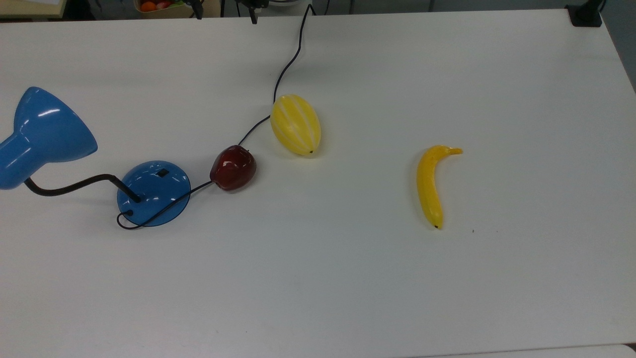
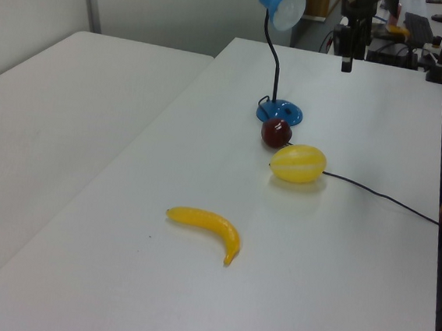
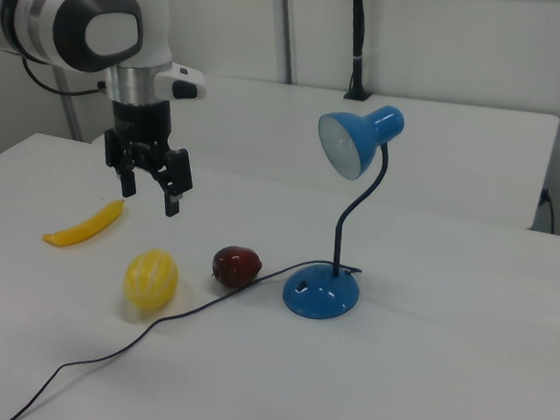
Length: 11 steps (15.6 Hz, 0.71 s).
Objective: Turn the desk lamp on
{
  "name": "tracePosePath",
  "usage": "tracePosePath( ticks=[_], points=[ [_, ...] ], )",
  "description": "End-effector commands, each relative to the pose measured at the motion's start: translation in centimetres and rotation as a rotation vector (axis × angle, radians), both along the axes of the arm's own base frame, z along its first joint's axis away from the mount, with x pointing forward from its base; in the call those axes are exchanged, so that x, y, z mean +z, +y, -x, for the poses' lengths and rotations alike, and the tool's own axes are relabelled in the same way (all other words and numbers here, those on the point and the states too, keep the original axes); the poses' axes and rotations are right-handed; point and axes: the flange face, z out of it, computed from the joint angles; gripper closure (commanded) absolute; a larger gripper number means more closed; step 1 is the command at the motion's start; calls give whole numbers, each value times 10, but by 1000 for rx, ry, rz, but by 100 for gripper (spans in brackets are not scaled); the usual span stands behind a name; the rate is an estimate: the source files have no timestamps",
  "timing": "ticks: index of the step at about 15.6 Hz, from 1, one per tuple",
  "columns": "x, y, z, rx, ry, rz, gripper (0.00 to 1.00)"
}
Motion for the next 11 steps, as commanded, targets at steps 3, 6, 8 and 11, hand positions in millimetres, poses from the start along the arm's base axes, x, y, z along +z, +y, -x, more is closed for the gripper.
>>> tracePosePath(
  ticks=[3, 6, 8, 11],
  points=[
    [1, -24, -2, -17, -17, 18, 0],
    [1, -27, -1, -26, -17, 18, 0],
    [2, -33, -2, -40, -24, 19, 0],
    [1, -37, -2, -48, -24, 18, 0]
  ],
)
